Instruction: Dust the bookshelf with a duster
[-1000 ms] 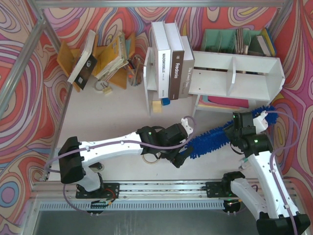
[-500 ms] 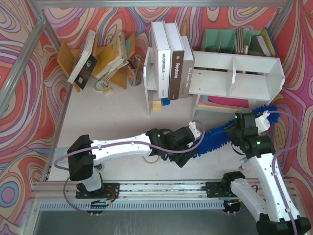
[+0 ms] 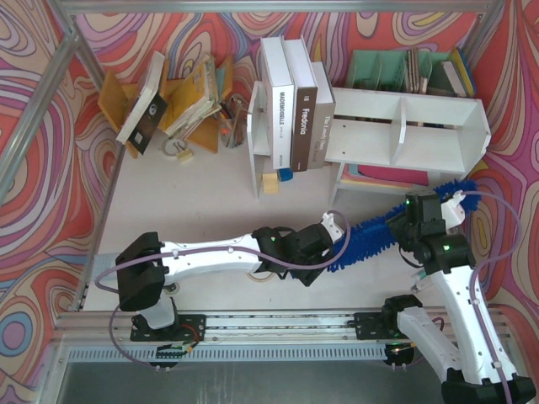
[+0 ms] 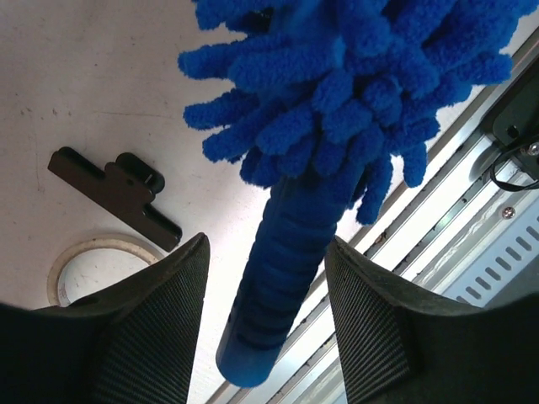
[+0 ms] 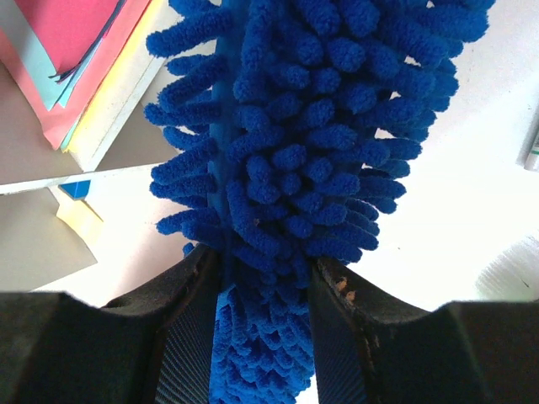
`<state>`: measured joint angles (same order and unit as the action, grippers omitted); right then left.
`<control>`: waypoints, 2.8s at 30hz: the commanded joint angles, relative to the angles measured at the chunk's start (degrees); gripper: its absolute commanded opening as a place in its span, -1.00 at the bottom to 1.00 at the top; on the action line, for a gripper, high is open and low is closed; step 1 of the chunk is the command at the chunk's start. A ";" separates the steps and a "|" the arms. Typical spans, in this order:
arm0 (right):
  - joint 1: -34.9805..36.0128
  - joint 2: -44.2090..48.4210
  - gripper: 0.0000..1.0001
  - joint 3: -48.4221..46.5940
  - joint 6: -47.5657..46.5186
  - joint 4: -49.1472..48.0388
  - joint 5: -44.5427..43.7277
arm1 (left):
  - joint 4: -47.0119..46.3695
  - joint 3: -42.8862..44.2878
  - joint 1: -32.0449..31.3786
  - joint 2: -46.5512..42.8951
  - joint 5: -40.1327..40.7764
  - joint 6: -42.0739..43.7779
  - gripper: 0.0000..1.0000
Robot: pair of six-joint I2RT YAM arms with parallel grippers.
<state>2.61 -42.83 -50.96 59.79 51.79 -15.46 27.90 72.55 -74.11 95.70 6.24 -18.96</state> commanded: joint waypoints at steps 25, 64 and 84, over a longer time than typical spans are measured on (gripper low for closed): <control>-0.47 2.68 -0.28 -7.99 -3.81 4.86 -2.64 | -0.66 0.07 -10.45 -9.60 17.63 -1.07 -1.00; -0.49 5.46 0.62 10.72 -9.13 -3.40 25.87 | -6.04 -7.85 -19.06 -16.16 27.93 -3.06 -1.00; -0.12 0.43 0.46 26.28 -2.30 -28.26 26.94 | -5.78 -6.24 -19.06 -14.53 25.57 -3.74 -1.00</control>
<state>2.55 -41.76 -26.94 55.48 29.56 12.97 23.73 65.14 -92.86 80.90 33.01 -22.83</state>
